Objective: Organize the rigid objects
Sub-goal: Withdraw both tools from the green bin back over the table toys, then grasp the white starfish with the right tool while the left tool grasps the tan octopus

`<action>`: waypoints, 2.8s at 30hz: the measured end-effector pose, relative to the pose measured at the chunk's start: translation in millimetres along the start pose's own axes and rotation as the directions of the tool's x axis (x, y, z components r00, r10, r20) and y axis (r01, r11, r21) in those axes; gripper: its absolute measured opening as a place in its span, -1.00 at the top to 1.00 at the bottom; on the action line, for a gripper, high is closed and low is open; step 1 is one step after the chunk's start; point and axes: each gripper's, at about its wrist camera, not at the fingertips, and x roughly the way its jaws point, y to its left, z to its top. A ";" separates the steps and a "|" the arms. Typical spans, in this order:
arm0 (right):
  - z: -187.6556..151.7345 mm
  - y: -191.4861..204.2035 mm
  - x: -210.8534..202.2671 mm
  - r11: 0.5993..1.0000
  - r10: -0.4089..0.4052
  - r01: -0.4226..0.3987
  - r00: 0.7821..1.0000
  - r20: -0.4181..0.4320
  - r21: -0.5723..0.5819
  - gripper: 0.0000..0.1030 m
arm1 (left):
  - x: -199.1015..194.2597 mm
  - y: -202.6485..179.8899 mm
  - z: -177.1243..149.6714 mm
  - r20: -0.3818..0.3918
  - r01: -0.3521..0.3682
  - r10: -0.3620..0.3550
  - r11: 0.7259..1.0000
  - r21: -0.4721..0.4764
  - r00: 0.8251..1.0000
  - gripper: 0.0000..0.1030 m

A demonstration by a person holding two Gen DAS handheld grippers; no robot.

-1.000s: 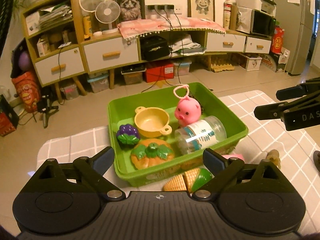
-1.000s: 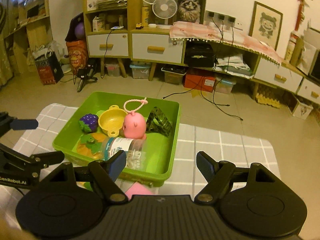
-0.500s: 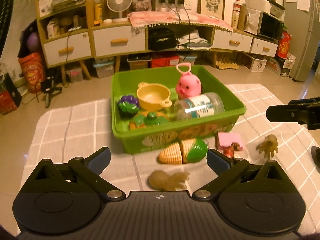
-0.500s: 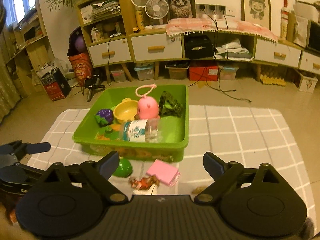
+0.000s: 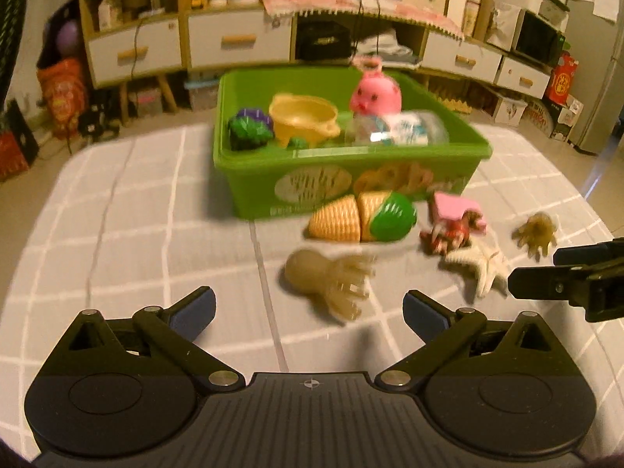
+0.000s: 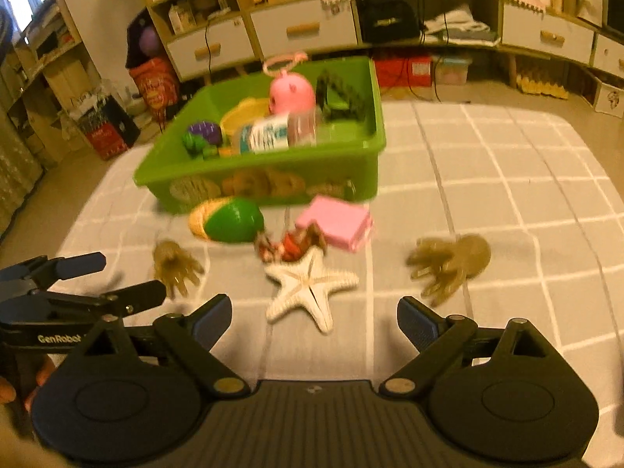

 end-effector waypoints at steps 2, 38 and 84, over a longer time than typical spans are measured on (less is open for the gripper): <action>-4.4 -0.3 7.3 1.000 -0.009 0.009 0.999 -0.032 -0.002 -0.33 | 5.4 0.4 -2.7 -0.015 -0.012 0.012 1.000 0.002 1.000 -0.96; -16.8 17.1 43.3 0.978 -0.104 0.104 0.995 0.007 -0.182 -0.58 | 30.8 1.0 -17.1 0.077 -0.063 0.061 0.998 0.015 0.995 -0.97; -0.1 11.6 29.0 0.996 0.030 -0.028 0.999 0.018 -0.086 0.62 | 24.6 -2.1 5.0 -0.003 -0.004 0.004 1.000 0.024 1.000 0.47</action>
